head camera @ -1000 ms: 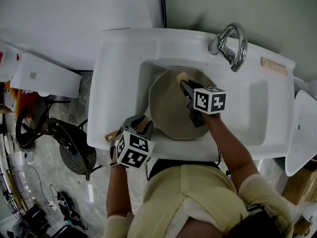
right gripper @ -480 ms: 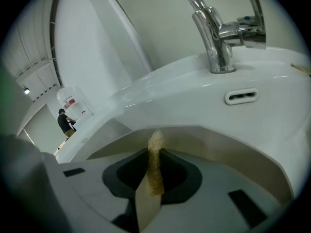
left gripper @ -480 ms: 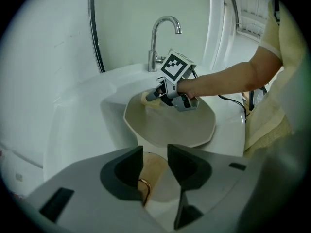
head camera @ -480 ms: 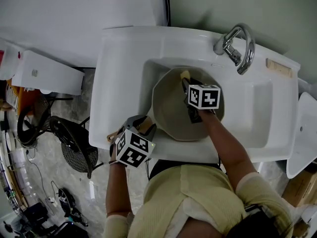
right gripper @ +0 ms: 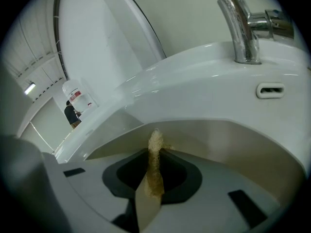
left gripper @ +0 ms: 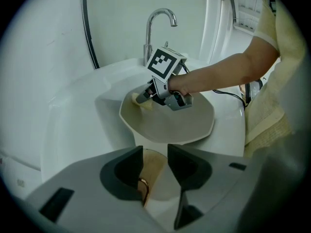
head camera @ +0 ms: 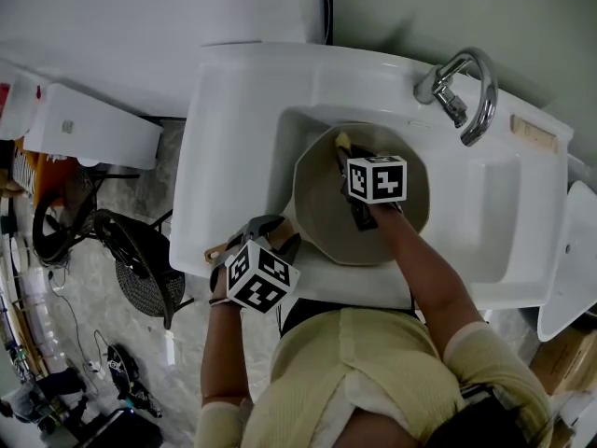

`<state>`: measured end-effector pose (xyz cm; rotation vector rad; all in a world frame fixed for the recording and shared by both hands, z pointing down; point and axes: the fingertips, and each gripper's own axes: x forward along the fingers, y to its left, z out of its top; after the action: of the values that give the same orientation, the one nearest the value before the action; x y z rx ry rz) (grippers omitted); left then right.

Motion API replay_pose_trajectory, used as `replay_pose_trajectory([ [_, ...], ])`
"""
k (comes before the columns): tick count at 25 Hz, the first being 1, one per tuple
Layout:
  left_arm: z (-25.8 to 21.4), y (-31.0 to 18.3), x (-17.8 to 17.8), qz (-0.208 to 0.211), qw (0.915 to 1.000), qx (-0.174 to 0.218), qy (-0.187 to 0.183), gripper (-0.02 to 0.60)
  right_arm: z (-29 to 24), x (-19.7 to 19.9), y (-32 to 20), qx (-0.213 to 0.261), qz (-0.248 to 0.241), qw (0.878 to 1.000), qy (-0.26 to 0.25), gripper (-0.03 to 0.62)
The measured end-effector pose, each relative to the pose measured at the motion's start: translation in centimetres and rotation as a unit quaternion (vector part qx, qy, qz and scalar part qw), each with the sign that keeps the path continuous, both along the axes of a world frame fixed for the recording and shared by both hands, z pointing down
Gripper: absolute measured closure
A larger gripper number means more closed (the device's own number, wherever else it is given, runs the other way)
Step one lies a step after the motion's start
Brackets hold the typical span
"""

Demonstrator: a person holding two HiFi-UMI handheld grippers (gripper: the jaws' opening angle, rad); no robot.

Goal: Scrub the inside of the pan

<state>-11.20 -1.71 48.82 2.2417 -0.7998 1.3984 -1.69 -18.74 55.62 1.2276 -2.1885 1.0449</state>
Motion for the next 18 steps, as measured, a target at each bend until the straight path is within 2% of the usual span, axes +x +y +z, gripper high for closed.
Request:
replay_pose_trajectory([
  [5, 0.1, -0.1, 0.3, 0.001, 1.0, -0.002, 0.005, 0.377, -0.1, -0.7, 0.4, -0.003, -0.021, 1.0, -0.001, 0.514],
  [13, 0.7, -0.5, -0.3, 0.014, 0.9994, 0.004, -0.032, 0.377, 0.2, -2.8, 2.3, -0.017, -0.087, 0.996, -0.008, 0.514],
  [18, 0.8, -0.5, -0.8, 0.014, 0.9992, 0.002, -0.037, 0.362, 0.4, -3.9, 3.6, -0.029, -0.12, 0.992, -0.016, 0.516],
])
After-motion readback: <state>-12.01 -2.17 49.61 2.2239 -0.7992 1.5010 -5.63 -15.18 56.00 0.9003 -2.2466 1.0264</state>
